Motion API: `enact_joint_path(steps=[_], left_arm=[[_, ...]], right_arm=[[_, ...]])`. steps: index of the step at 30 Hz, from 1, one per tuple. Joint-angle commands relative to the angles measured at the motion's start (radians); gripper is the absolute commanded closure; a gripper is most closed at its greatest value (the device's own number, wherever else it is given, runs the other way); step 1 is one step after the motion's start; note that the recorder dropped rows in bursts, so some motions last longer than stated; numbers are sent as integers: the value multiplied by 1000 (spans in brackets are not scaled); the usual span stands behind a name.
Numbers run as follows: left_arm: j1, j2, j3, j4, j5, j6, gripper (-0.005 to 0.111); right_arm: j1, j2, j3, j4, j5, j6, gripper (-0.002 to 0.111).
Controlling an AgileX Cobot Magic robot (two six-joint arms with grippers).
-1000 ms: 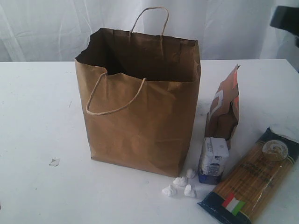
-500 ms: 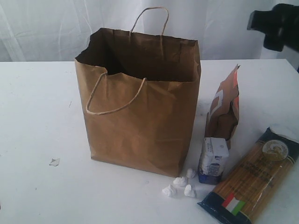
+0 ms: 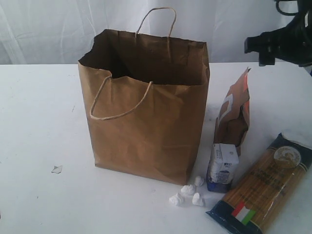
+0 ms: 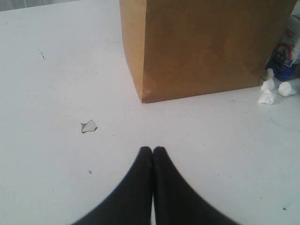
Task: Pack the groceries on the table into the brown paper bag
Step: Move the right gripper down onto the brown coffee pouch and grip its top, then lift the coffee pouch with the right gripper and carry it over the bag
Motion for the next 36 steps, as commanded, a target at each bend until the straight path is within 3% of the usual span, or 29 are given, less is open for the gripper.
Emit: enact_joint_path(steps=[1, 17, 20, 27, 36], left_arm=[[3, -4, 4, -6, 0, -9, 107], [3, -4, 4, -6, 0, -9, 107], [3, -4, 4, -6, 0, -9, 107], [3, -4, 4, -6, 0, -9, 107], [3, -4, 4, -6, 0, -9, 107]], right_arm=[[-31, 65, -9, 117, -90, -22, 42], [-31, 290, -9, 217, -236, -124, 45], [-31, 303, -9, 228, -232, -126, 56], [-31, 256, -9, 232, -261, -123, 108], [-31, 48, -11, 201, -361, -189, 108]])
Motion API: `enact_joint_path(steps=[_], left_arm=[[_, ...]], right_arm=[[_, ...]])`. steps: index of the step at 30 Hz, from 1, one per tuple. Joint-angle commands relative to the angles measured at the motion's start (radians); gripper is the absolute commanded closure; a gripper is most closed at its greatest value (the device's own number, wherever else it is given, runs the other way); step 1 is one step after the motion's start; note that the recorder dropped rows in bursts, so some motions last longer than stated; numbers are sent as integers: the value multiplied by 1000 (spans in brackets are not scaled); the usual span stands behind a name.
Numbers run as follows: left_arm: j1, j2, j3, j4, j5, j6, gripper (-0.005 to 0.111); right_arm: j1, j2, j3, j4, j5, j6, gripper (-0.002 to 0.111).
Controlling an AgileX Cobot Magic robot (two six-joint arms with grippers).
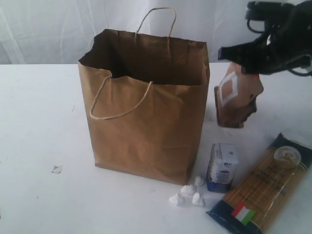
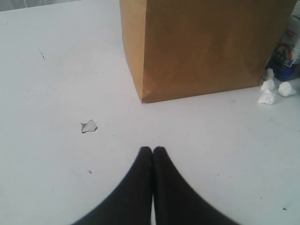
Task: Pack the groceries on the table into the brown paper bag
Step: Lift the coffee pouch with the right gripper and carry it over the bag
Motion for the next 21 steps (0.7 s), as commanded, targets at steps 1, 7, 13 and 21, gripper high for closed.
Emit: enact_joint_path(steps=[1, 7, 13, 21], left_arm=[[3, -4, 4, -6, 0, -9, 107], [3, -4, 4, -6, 0, -9, 107], [3, -4, 4, -6, 0, -9, 107], [3, -4, 4, -6, 0, -9, 107]], right_arm=[[-6, -143, -12, -18, -91, -71, 108], [-6, -287, -75, -11, -98, -126, 108], [-5, -401, -123, 64, -110, -185, 108], [89, -478, -138, 323, -123, -485, 108]])
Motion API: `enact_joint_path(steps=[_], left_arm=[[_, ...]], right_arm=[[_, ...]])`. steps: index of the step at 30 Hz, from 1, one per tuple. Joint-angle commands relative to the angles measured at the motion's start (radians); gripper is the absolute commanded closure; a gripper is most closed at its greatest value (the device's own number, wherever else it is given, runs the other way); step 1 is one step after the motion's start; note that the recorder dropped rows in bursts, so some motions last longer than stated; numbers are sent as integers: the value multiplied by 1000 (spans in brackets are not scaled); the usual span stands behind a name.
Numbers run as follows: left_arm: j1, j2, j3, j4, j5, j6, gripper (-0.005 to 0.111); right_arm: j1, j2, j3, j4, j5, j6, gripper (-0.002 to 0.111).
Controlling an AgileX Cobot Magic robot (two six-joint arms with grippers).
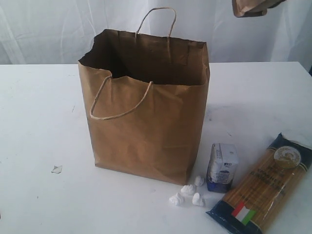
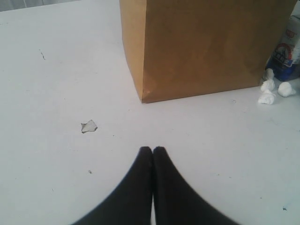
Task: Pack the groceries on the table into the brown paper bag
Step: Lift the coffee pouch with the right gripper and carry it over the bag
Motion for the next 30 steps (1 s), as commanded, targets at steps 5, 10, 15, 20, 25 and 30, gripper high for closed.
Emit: enact_joint_path(steps=[5, 10, 15, 20, 25, 30], left_arm=[[3, -4, 4, -6, 0, -9, 107], [3, -4, 4, -6, 0, -9, 107], [3, -4, 4, -6, 0, -9, 107], [3, -4, 4, -6, 0, -9, 107], [3, -4, 4, -6, 0, -9, 107], [3, -4, 4, -6, 0, -9, 107]], right_arm=[[110, -34, -15, 250, -59, -333, 108], [148, -27, -15, 279, -65, -377, 108], [200, -10, -15, 379, -54, -499, 108], [249, 26, -15, 421, -47, -580, 108], [276, 83, -15, 429, -31, -610, 108], [307, 133, -15, 430, -27, -639, 108]])
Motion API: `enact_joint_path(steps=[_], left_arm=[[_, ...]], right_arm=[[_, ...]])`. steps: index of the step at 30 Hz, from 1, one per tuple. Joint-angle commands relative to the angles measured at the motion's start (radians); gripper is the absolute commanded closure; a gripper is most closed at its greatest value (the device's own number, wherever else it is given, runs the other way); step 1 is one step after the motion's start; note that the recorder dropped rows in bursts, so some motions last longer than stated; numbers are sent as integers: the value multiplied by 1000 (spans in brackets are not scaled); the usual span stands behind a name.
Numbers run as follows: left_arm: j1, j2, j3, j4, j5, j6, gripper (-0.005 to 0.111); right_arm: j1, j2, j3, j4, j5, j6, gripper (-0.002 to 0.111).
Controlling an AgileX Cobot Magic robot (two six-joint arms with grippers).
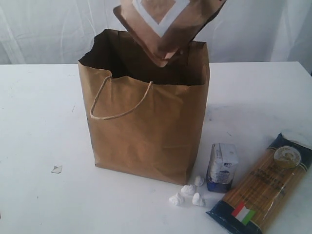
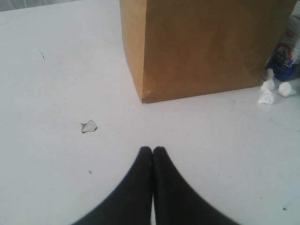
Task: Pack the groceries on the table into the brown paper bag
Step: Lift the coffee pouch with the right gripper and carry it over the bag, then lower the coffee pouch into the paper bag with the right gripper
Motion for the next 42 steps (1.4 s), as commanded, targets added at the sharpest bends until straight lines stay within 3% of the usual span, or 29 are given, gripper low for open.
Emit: enact_joint_path(steps=[1, 17, 31, 35, 42], left_arm=[[3, -4, 4, -6, 0, -9, 107], [3, -4, 4, -6, 0, -9, 107], [3, -4, 4, -6, 0, -9, 107], [3, -4, 4, -6, 0, -9, 107], [3, -4, 4, -6, 0, -9, 107]], right_arm=[[26, 34, -13, 13, -40, -32, 108], [44, 150, -13, 15, -42, -104, 108], [61, 221, -13, 24, 57, -108, 108], [61, 228, -13, 24, 96, -108, 97], [61, 228, -13, 34, 102, -100, 56]])
